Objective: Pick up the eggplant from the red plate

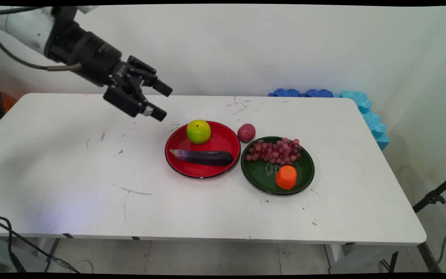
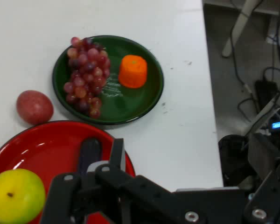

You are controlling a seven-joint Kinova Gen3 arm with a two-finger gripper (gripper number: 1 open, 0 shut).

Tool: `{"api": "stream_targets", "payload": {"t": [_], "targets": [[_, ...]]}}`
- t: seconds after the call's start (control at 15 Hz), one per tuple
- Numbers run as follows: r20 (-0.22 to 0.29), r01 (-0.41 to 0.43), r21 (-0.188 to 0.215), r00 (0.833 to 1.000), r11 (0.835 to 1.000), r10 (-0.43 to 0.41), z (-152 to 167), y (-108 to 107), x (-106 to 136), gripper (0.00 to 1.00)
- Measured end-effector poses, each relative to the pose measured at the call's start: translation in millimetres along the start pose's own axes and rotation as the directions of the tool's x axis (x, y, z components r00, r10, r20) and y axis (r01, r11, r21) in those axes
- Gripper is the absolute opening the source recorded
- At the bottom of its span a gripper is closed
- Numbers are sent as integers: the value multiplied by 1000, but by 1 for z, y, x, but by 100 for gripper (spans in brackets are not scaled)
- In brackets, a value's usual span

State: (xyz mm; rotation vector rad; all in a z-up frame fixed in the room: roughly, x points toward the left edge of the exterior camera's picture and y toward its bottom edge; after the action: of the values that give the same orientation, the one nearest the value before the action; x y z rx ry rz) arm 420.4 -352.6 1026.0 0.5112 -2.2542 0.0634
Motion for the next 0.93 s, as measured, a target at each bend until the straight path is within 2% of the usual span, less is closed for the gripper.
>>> {"api": "stream_targets", "payload": {"t": [0.53, 0.93], "targets": [[76, -17, 57, 997, 998, 12, 47, -9, 31, 100], [240, -58, 111, 970, 992, 30, 126, -22, 23, 100]]}}
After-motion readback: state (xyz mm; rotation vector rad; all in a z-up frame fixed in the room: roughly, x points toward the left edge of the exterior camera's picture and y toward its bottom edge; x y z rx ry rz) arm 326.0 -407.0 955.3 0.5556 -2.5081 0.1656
